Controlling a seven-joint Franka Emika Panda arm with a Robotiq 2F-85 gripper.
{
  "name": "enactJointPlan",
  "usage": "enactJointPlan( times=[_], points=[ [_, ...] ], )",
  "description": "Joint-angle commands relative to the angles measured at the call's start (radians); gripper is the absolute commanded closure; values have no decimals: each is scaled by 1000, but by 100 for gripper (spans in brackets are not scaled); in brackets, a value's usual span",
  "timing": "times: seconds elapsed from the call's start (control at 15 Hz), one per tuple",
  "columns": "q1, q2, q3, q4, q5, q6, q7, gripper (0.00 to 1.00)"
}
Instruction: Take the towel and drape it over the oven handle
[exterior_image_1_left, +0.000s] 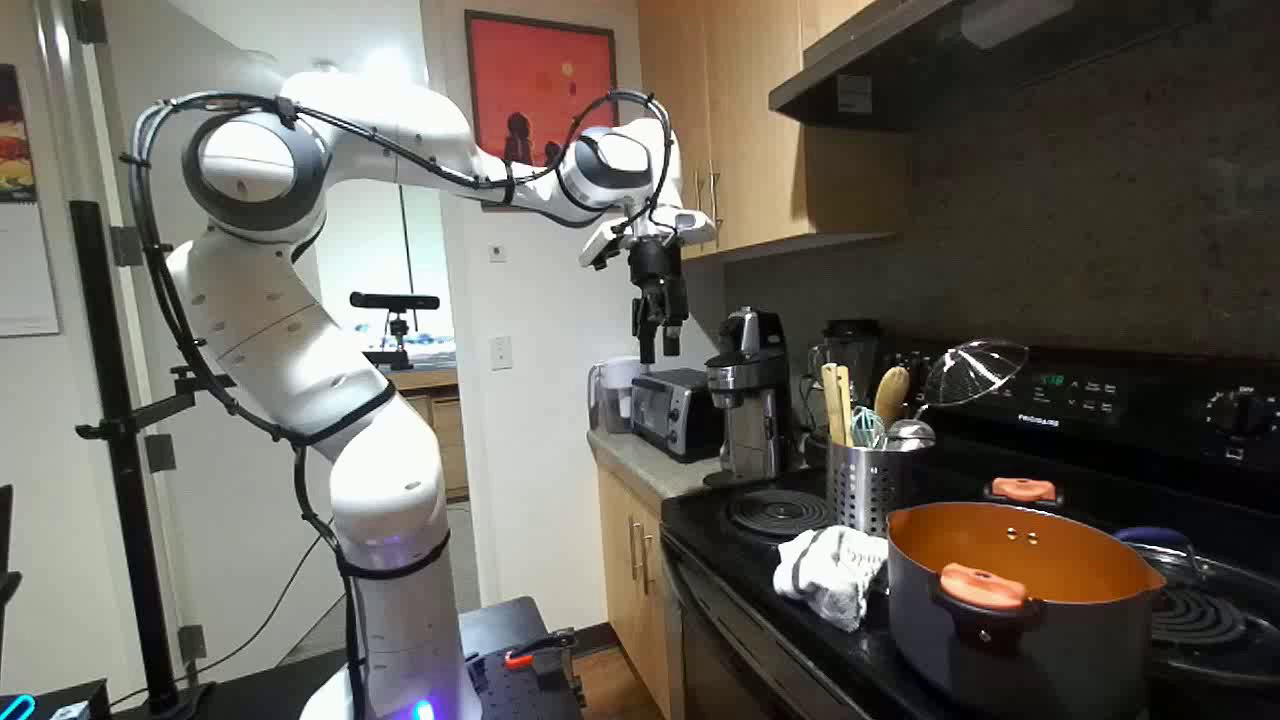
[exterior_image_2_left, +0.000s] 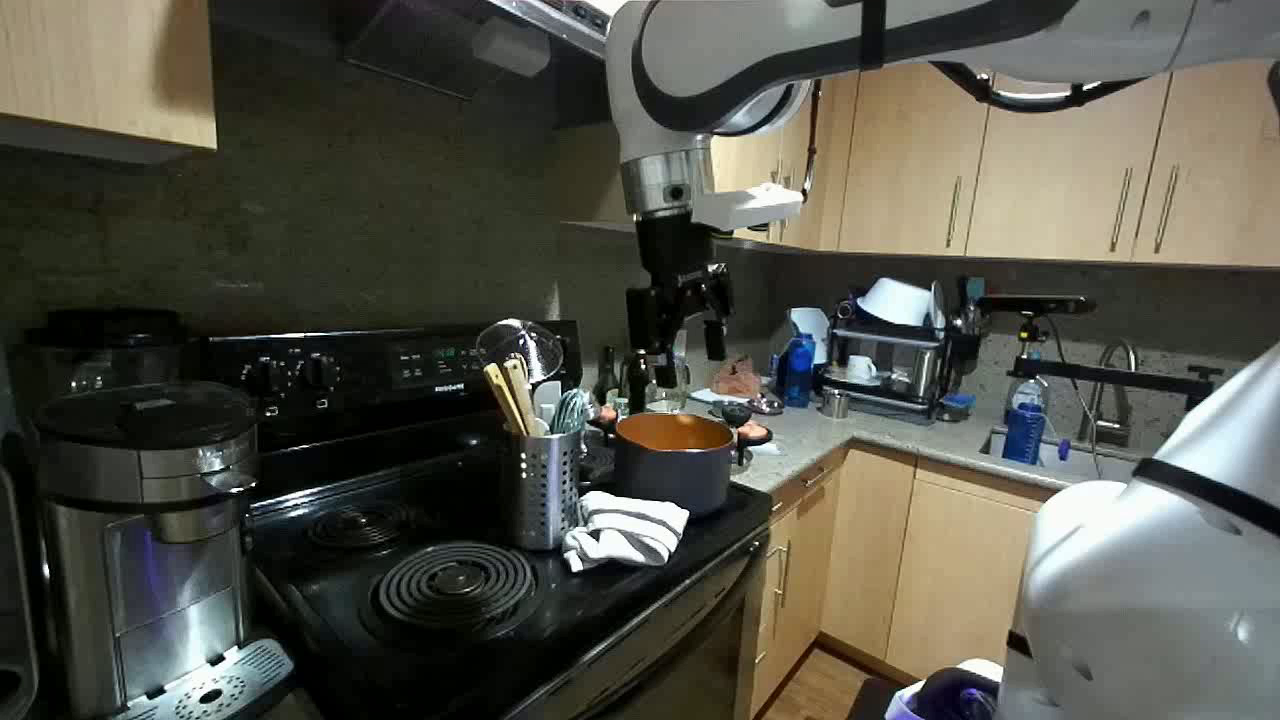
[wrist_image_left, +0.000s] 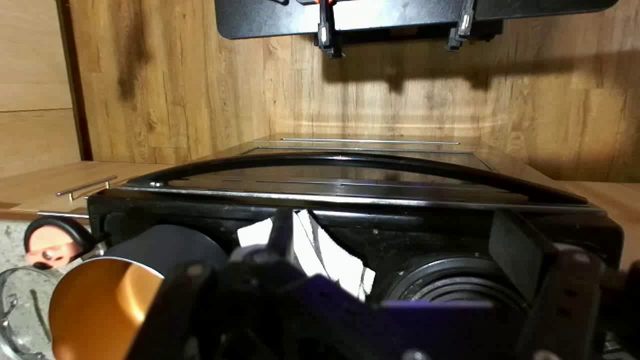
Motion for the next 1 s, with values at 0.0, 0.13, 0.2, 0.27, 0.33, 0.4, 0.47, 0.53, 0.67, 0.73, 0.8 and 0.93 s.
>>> enactJointPlan(
  times=[0.0, 0.13, 0.2, 0.27, 0.33, 0.4, 0.47, 0.53, 0.67, 0.73, 0.8, 0.93],
  points=[
    [20, 2, -15, 2, -6, -3, 8, 0],
    [22, 2, -17, 1, -4, -2, 4, 0],
    [22, 3, -18, 0, -5, 3, 11, 0],
    [18, 2, -21, -3, -6, 13, 26, 0],
    [11, 4, -27, -4, -5, 22, 39, 0],
    [1, 13, -38, 0, 5, 24, 56, 0],
    [-6, 19, -47, 1, 6, 26, 76, 0],
    [-15, 28, -61, 3, 10, 26, 92, 0],
    [-33, 45, -86, 0, 8, 31, 120, 0],
    [-44, 57, -102, -4, 8, 32, 128, 0],
    [-56, 68, -114, -10, 5, 35, 142, 0],
    [-82, 95, -143, -26, 2, 36, 161, 0]
  ],
)
